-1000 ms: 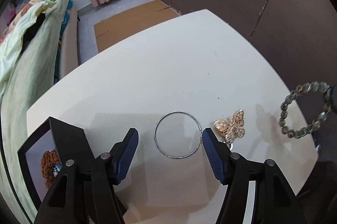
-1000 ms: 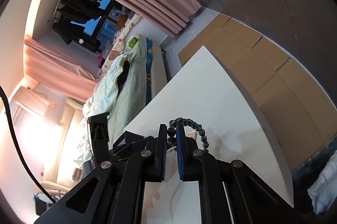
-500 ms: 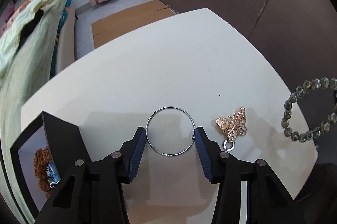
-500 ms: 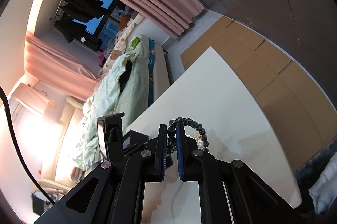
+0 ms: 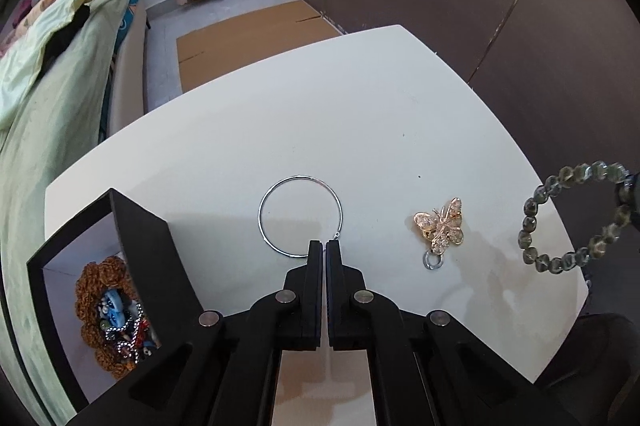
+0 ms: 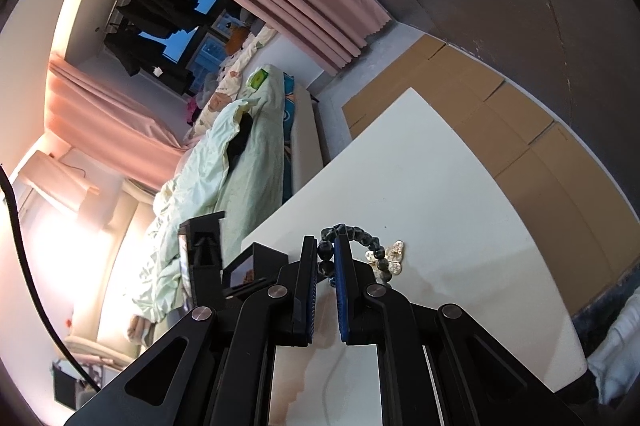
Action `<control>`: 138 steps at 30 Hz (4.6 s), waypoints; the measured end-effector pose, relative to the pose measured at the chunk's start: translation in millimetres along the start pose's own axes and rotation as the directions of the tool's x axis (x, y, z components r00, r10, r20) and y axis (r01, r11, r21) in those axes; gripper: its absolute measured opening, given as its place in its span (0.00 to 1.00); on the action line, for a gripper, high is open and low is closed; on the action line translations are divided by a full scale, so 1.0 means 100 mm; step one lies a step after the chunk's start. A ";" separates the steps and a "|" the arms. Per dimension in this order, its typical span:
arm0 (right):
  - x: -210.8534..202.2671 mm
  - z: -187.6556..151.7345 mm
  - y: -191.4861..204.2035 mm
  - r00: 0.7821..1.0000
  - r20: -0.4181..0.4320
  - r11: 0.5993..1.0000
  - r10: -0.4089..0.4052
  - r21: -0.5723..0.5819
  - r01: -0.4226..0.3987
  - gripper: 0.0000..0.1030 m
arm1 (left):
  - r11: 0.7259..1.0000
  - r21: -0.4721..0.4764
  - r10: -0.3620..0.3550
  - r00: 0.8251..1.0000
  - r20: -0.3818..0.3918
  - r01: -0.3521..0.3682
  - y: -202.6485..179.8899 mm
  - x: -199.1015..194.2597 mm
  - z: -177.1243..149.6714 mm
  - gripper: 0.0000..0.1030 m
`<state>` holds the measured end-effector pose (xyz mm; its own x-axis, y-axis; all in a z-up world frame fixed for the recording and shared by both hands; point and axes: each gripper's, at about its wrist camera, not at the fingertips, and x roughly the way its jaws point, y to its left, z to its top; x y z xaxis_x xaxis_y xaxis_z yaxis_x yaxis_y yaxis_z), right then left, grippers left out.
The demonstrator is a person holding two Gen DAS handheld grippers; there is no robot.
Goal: Organize jewelry
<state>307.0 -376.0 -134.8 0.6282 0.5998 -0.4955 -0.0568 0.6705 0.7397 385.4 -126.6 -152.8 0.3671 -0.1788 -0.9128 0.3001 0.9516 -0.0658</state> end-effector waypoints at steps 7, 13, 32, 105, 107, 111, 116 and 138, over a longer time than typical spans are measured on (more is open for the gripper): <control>-0.02 0.00 -0.05 1.000 0.010 1.000 -0.003 0.015 0.002 0.09 | 0.999 -0.028 -0.031 1.000 0.002 0.031 0.06 -0.09 0.10 0.02; -0.04 0.03 -0.14 1.000 0.019 0.999 -0.004 0.036 0.003 0.09 | 0.998 -0.047 -0.038 0.999 -0.018 0.037 0.05 -0.02 0.24 0.39; -0.10 0.00 -0.14 1.000 0.026 0.999 0.006 0.043 -0.007 0.09 | 0.995 -0.021 0.099 0.992 -0.076 -0.101 -0.06 0.33 0.29 0.74; -0.08 -0.03 -0.04 0.999 0.005 0.999 0.041 0.027 -0.041 0.09 | 0.997 -0.079 0.013 0.996 -0.087 -0.020 0.01 0.04 0.26 0.48; -0.06 -0.04 0.00 0.999 0.002 0.999 0.047 0.024 -0.047 0.09 | 0.996 -0.085 0.007 0.998 -0.069 -0.013 0.05 -0.08 0.27 0.48; -0.03 -0.06 0.10 0.998 -0.002 0.998 0.064 0.005 -0.064 0.09 | 0.996 -0.090 -0.008 1.000 -0.030 0.006 0.13 -0.35 0.29 0.12; 0.05 -0.12 0.27 0.995 -0.015 0.996 0.094 -0.012 -0.094 0.09 | 0.992 -0.125 -0.017 1.000 -0.010 0.016 0.35 -0.57 0.27 0.00; -0.13 -0.07 0.10 0.996 0.032 0.996 0.082 0.030 -0.083 0.10 | 0.993 -0.118 -0.037 0.987 -0.155 0.019 0.08 -0.01 0.07 0.82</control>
<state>292.7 -373.9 -124.6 0.6457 0.6387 -0.4185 -0.0858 0.6053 0.7914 393.3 -120.9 -150.0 0.2150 -0.1729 -0.9612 0.2011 0.9709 -0.1297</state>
